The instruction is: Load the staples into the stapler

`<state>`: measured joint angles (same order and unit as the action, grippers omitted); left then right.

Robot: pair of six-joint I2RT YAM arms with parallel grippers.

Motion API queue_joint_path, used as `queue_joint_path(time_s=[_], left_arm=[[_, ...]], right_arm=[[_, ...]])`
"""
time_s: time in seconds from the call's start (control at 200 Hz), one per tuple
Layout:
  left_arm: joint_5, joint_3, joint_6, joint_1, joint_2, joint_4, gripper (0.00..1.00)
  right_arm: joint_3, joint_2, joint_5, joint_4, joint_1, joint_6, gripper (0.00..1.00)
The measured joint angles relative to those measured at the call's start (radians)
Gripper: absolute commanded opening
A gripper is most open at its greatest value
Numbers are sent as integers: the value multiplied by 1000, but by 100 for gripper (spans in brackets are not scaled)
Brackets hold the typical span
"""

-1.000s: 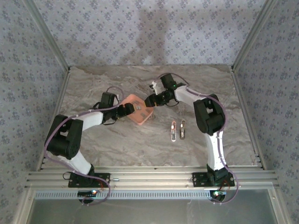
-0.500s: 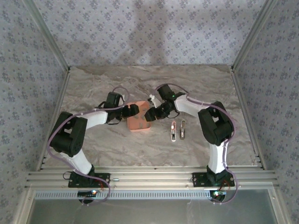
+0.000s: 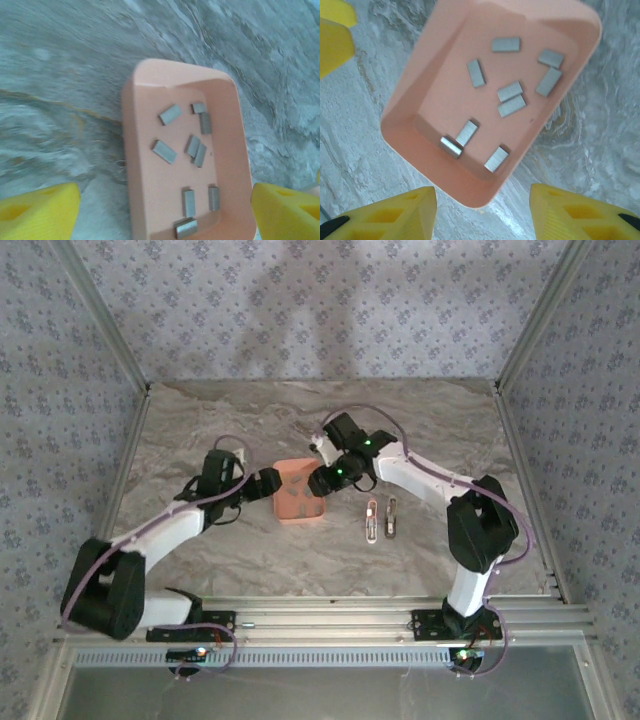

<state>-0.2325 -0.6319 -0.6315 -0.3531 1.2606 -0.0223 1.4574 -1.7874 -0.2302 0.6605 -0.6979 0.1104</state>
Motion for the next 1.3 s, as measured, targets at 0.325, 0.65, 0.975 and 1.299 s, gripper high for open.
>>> queue_joint_path(time_s=[0.325, 0.65, 0.975, 1.299], left_arm=[[122, 167, 15, 130, -300, 136, 92], [137, 201, 32, 183, -330, 183, 92], [137, 203, 40, 196, -330, 184, 92], [136, 210, 44, 200, -330, 184, 92]], right_arm=[[253, -220, 104, 75, -106, -77, 43], [423, -426, 161, 142, -140, -130, 40], [516, -518, 195, 159, -140, -138, 38], [570, -577, 222, 174, -140, -138, 36]])
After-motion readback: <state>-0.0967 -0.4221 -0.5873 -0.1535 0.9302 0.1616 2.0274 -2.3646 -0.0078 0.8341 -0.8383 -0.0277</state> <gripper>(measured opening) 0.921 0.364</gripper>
